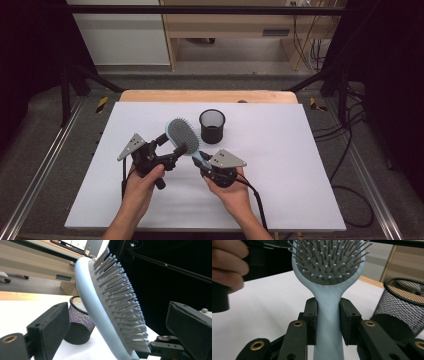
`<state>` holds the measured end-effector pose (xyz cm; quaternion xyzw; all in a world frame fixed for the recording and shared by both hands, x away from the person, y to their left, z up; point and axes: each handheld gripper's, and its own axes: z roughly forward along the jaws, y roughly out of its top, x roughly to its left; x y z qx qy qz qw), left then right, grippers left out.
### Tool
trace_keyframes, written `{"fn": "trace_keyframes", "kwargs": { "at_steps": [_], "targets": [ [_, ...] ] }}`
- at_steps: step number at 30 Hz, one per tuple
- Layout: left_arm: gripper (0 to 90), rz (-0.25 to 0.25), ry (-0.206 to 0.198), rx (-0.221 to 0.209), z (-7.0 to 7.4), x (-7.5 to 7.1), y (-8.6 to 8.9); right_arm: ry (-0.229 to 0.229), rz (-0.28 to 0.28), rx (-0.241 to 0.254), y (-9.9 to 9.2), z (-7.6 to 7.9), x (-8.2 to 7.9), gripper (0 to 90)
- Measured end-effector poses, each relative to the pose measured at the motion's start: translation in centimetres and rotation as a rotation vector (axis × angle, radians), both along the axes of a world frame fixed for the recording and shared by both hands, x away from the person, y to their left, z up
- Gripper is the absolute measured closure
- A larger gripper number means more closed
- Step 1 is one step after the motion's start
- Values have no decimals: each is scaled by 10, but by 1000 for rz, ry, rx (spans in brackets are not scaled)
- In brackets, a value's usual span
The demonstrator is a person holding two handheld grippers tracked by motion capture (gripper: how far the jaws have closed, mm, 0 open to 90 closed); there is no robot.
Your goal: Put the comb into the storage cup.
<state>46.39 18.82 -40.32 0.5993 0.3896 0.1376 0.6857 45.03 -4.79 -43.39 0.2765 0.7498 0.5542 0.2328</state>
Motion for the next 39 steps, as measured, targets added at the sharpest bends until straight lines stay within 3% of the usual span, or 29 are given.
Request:
{"fn": "trace_keyframes", "kwargs": {
  "at_steps": [3,7,11,12,18,20,24,28,39],
  "targets": [
    [132,-6,9,-17,0,0,1,-14,17,2,4,2,-4,695],
    [147,-14,24,-44,0,1,3,-13,29,5,7,1,-5,695],
    [184,-19,46,-75,-2,2,5,0,42,17,9,0,-4,695],
    [206,-17,47,-80,-3,2,6,20,51,43,11,-1,-4,695],
    [258,-26,78,-134,-7,4,12,27,75,33,18,-3,-5,695],
    [336,-29,86,-152,-8,4,12,28,86,25,22,-3,-5,695],
    [400,-3,84,-136,-8,2,12,32,94,25,23,-2,-5,695],
    [455,-15,106,-176,-11,1,11,50,87,11,24,-4,-7,695],
    [498,-18,116,-184,-10,-1,10,70,88,-9,26,-6,-4,695]
  ]
}}
